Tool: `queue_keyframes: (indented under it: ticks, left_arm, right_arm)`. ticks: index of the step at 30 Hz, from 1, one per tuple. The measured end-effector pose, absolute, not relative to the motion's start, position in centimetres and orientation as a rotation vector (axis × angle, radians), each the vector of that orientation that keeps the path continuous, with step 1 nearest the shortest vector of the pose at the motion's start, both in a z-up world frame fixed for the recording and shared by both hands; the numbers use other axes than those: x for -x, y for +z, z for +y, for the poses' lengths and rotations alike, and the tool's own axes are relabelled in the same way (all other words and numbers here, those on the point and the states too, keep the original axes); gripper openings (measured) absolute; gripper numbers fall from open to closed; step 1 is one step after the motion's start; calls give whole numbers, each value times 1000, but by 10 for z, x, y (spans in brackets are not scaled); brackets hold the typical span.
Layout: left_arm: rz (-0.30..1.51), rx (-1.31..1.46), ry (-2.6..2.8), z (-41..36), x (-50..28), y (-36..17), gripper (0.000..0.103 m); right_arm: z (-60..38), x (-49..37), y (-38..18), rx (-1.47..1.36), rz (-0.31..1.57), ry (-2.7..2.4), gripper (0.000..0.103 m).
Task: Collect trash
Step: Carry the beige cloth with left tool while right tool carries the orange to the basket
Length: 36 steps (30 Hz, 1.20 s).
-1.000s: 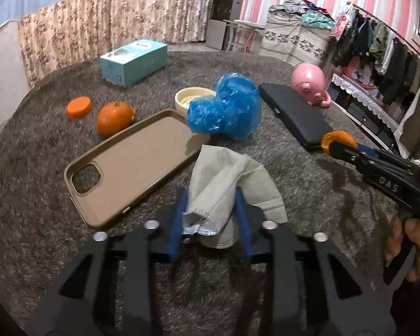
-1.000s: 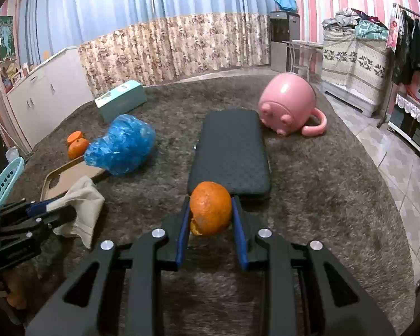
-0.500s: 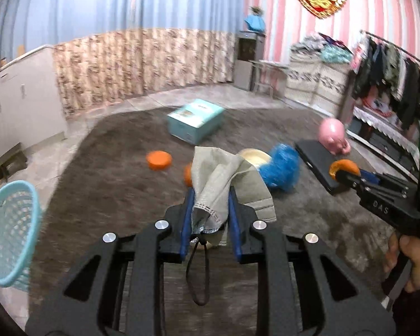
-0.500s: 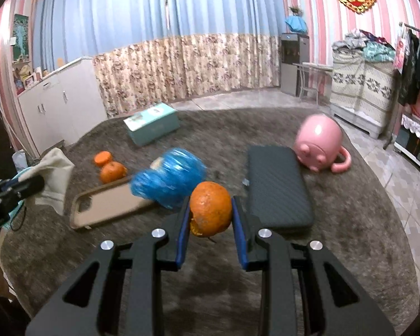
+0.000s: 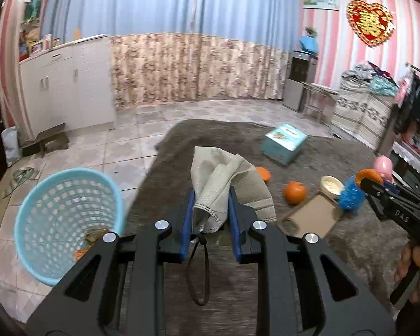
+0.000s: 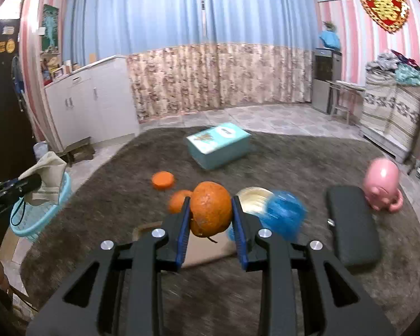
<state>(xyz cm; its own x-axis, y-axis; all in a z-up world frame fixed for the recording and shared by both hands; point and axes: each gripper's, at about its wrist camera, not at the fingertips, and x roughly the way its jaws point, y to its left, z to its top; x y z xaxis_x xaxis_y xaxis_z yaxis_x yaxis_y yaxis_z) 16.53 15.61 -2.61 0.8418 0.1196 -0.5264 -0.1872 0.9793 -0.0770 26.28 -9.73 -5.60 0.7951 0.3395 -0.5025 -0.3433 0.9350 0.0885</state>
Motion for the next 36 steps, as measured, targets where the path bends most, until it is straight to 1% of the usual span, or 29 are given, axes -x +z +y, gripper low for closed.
queue_keyframes:
  ticks: [10, 15, 21, 25, 28, 31, 36]
  left_arm:
    - [495, 164, 269, 237, -149, -6, 22]
    - [494, 196, 333, 278, -146, -5, 22]
    - [484, 207, 396, 311, -142, -9, 22]
    - [486, 220, 430, 328, -142, -17, 22]
    - [488, 225, 458, 340, -143, -25, 22]
    - [467, 218, 478, 343, -142, -33, 22]
    - [482, 219, 490, 348, -152, -53, 22]
  right_arm:
    - [15, -265, -21, 23, 479, 534, 28]
    - [75, -266, -2, 14, 450, 644, 28]
    - [135, -271, 7, 27, 438, 728, 28]
    - [156, -275, -1, 45, 438, 752, 28]
    - [163, -272, -22, 78, 448, 749, 28]
    - [172, -279, -46, 96, 501, 754, 28]
    - [180, -284, -54, 132, 496, 753, 28]
